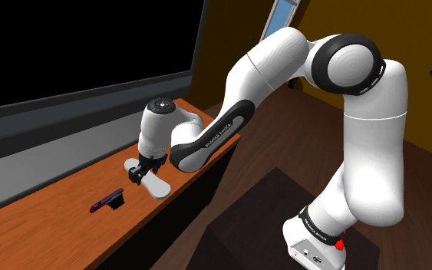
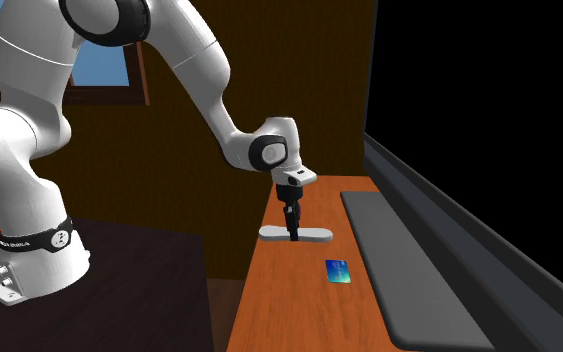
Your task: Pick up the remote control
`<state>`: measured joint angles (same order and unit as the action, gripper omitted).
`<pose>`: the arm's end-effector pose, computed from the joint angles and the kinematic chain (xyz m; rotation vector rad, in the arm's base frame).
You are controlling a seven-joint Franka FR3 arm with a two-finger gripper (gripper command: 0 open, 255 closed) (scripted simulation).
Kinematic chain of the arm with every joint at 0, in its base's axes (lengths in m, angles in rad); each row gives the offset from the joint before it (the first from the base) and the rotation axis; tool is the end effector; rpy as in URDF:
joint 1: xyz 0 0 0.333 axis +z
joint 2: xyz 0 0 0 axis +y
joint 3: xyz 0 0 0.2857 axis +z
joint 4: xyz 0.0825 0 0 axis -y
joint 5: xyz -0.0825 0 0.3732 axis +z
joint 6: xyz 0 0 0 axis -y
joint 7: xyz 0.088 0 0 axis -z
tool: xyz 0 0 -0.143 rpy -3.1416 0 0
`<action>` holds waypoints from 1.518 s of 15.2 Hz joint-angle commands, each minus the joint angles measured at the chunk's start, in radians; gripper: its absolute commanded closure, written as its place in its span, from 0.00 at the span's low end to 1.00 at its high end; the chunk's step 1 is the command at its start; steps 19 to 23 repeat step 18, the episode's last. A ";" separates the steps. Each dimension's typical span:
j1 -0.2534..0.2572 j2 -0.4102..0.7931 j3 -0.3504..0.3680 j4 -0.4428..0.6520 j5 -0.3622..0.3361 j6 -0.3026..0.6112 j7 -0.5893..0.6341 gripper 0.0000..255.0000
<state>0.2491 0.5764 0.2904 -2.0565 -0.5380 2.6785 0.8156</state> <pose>0.4868 0.3101 0.1169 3.1058 0.2266 0.2188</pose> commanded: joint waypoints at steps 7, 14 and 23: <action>-0.029 -0.068 0.040 -0.019 0.045 -0.051 -0.035 1.00; -0.061 -0.145 0.083 -0.029 0.102 -0.113 -0.081 1.00; -0.070 -0.168 0.095 -0.030 0.121 -0.133 -0.095 1.00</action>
